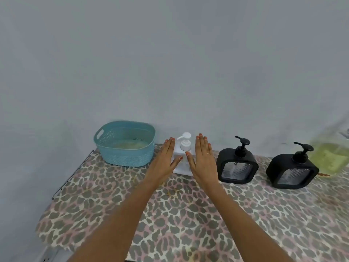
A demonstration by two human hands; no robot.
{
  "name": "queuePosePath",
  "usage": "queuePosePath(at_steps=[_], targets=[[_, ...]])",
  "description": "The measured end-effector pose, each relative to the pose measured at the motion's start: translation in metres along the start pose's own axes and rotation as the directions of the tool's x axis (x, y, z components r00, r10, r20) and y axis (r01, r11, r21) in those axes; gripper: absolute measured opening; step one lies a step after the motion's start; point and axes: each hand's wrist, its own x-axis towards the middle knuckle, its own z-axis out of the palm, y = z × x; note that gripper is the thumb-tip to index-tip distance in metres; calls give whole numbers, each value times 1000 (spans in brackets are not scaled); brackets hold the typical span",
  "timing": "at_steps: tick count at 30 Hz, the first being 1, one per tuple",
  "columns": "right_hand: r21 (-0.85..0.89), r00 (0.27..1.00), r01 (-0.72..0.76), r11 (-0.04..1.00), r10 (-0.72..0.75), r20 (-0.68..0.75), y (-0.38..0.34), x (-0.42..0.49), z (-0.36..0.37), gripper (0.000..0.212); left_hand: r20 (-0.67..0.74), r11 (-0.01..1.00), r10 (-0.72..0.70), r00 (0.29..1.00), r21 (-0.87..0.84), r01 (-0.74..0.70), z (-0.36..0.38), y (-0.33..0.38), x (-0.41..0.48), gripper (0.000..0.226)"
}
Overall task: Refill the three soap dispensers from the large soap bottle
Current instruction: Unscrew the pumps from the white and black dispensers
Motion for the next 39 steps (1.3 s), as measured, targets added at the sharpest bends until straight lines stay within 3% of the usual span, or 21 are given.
queuePosePath(at_steps=[3,6,9,13,16,20,26,31,33,35,37,39], targets=[[56,998,-28,998,31,-54,-6,14,0,68,25,998,9,1000,-61,-7,-5,-4,6,63],[126,979,-33,991,57,-195,-11,23,5,45,48,994,28,998,-103,-23,-7,-5,10,60],[117,959,-69,991,98,-266,-17,30,0,37,31,994,55,998,-94,-52,-10,-8,17,55],[198,977,-186,962,203,-70,-17,42,-5,36,-2,976,76,997,-206,-75,-14,-11,24,49],[311,983,-181,933,177,42,-15,49,-9,32,5,945,43,999,-324,-39,-21,-9,25,51],[325,989,-137,936,113,93,-11,54,-14,33,43,912,69,997,-409,-45,-23,-11,28,49],[358,987,-98,929,45,155,-6,57,-21,31,81,920,57,995,-391,-21,-25,-14,32,45],[415,934,-132,900,-28,357,4,62,-33,33,70,918,40,997,-396,-9,-24,-14,31,47],[451,947,-195,871,48,317,1,60,-27,41,68,913,28,997,-407,2,-24,-14,31,48],[433,973,-212,876,149,174,-3,55,-17,50,73,914,15,997,-406,16,-24,-14,31,49],[433,977,-208,877,205,54,-7,51,-11,48,81,911,-5,997,-412,38,-24,-15,31,50],[452,977,-197,870,211,20,-8,50,-11,41,88,902,-16,996,-428,52,-24,-15,31,50]])
